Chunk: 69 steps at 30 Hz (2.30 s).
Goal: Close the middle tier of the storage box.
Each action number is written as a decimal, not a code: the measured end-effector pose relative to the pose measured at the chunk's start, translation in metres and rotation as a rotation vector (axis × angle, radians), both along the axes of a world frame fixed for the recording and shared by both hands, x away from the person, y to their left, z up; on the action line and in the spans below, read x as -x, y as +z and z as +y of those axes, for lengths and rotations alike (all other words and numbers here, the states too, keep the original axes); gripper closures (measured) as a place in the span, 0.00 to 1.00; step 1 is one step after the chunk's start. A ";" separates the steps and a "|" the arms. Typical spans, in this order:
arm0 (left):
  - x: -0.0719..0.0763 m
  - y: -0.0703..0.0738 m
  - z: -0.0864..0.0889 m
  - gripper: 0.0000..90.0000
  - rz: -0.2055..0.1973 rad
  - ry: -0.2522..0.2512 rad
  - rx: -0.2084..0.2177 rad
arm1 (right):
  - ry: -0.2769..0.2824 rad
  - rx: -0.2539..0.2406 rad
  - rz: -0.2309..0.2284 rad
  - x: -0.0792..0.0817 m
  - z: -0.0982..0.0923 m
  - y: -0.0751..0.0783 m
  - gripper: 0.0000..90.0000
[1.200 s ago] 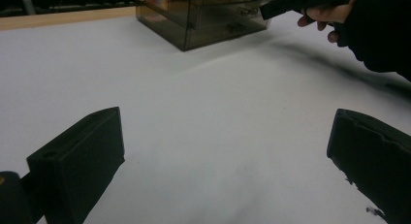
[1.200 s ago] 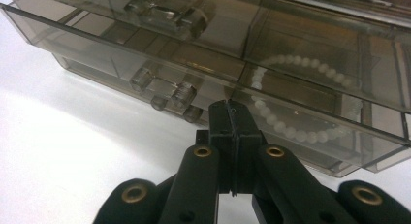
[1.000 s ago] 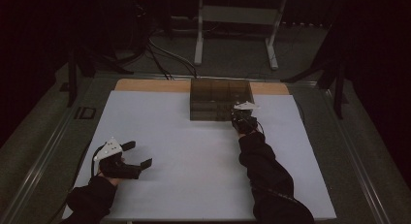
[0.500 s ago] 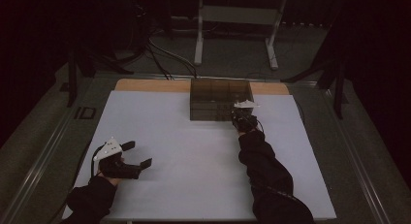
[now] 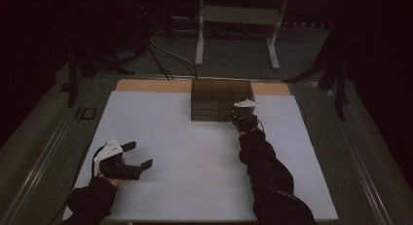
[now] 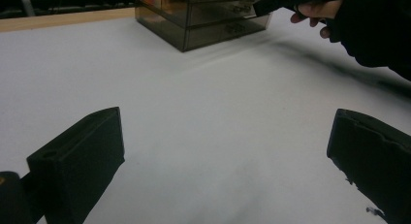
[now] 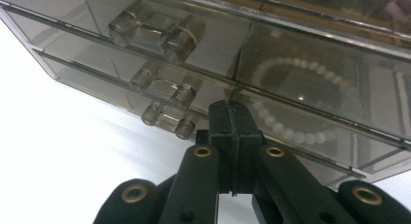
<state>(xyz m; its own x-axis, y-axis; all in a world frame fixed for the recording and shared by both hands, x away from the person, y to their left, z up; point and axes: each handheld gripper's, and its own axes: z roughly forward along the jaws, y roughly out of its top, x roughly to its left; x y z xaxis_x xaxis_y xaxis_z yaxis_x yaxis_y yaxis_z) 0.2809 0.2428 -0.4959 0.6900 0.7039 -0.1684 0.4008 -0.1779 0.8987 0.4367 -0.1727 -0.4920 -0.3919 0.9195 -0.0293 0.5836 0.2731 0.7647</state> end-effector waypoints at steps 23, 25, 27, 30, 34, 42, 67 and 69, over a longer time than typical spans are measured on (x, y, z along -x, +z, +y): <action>-0.001 -0.001 0.000 0.02 0.006 -0.003 -0.004 | 0.038 -0.053 0.004 0.018 0.006 0.004 0.74; -0.001 -0.001 0.000 0.02 0.004 -0.003 -0.004 | 0.049 -0.055 0.001 0.019 0.007 0.005 0.69; -0.001 -0.001 0.000 0.02 0.003 -0.003 -0.005 | 0.065 -0.062 -0.005 0.021 0.009 0.007 0.61; -0.001 0.000 0.000 0.02 0.001 -0.003 -0.004 | 0.084 -0.073 0.001 0.022 0.011 0.009 0.53; -0.001 0.000 0.000 0.02 0.001 -0.002 -0.003 | 0.098 -0.089 0.002 0.024 0.012 0.012 0.46; -0.001 0.000 0.000 0.02 0.001 -0.003 -0.004 | 0.112 -0.110 -0.006 0.028 0.017 0.014 0.13; -0.001 0.000 -0.002 0.02 -0.001 -0.009 -0.009 | 0.229 -0.158 -0.067 0.038 0.016 0.019 0.00; 0.000 0.000 -0.002 0.02 -0.001 -0.008 -0.009 | 0.239 -0.160 -0.077 0.040 0.016 0.020 0.00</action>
